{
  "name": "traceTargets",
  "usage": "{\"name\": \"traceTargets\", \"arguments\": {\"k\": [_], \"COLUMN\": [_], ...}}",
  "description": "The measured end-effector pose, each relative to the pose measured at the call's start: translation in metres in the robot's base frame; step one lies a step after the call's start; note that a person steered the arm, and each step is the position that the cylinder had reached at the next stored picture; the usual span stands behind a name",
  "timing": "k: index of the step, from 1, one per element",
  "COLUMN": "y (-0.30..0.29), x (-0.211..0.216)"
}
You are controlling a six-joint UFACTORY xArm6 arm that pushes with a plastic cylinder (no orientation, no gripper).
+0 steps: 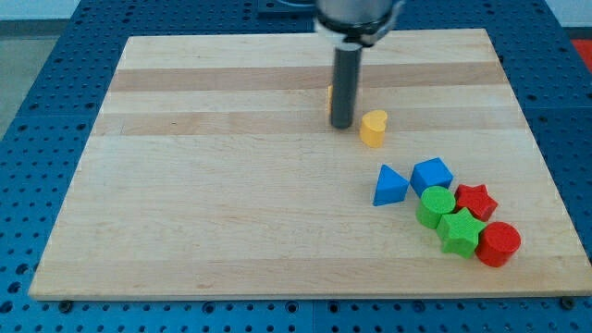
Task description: Push the yellow heart closer to the blue triangle
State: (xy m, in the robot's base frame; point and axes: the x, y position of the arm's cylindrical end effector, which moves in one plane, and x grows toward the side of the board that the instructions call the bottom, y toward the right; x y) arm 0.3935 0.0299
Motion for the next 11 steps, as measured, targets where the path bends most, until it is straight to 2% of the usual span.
{"name": "traceTargets", "arguments": {"k": [1, 2, 3, 4, 6, 8, 10, 11], "y": [-0.002, 0.029, 0.08, 0.092, -0.028, -0.04, -0.035, -0.039], "x": [-0.016, -0.039, -0.036, -0.012, 0.069, 0.049, 0.116, 0.124]}}
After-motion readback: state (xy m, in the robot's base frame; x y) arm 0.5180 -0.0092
